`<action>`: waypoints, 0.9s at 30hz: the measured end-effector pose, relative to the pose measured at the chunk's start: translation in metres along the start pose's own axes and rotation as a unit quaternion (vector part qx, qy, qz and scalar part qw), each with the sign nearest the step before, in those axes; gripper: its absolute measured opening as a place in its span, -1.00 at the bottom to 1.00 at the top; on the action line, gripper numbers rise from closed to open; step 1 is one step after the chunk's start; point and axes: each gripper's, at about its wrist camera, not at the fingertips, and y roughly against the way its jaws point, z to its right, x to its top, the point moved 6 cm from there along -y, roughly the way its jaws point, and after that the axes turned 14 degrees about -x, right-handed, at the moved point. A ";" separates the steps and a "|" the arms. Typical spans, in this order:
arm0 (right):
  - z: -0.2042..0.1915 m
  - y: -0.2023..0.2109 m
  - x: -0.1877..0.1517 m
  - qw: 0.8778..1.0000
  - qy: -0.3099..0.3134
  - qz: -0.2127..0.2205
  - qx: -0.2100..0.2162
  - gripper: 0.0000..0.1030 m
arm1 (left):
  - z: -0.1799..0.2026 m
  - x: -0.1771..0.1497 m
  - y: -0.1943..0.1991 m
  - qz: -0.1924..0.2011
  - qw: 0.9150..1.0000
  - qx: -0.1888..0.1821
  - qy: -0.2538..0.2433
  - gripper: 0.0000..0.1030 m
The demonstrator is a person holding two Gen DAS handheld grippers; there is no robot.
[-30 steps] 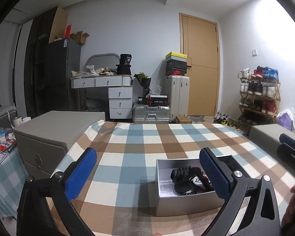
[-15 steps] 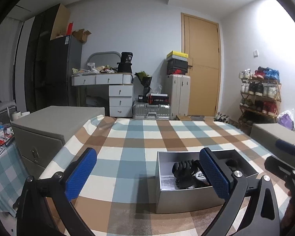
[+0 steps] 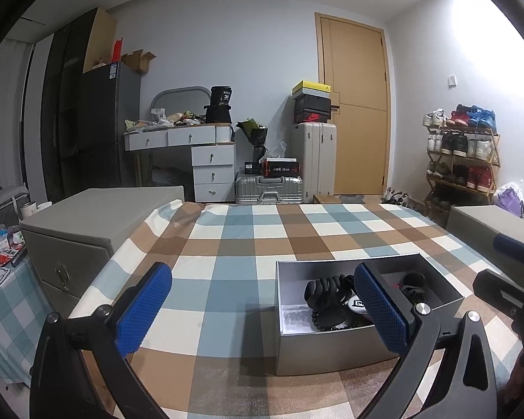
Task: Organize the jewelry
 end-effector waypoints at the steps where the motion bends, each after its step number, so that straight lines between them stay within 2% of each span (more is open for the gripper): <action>1: -0.001 0.000 0.000 1.000 0.001 0.000 0.000 1.00 | 0.000 0.000 0.000 0.000 1.000 -0.001 0.000 0.98; 27: 0.000 0.000 0.000 1.000 0.000 0.000 0.000 1.00 | -0.001 0.000 -0.001 0.001 1.000 0.001 0.001 0.98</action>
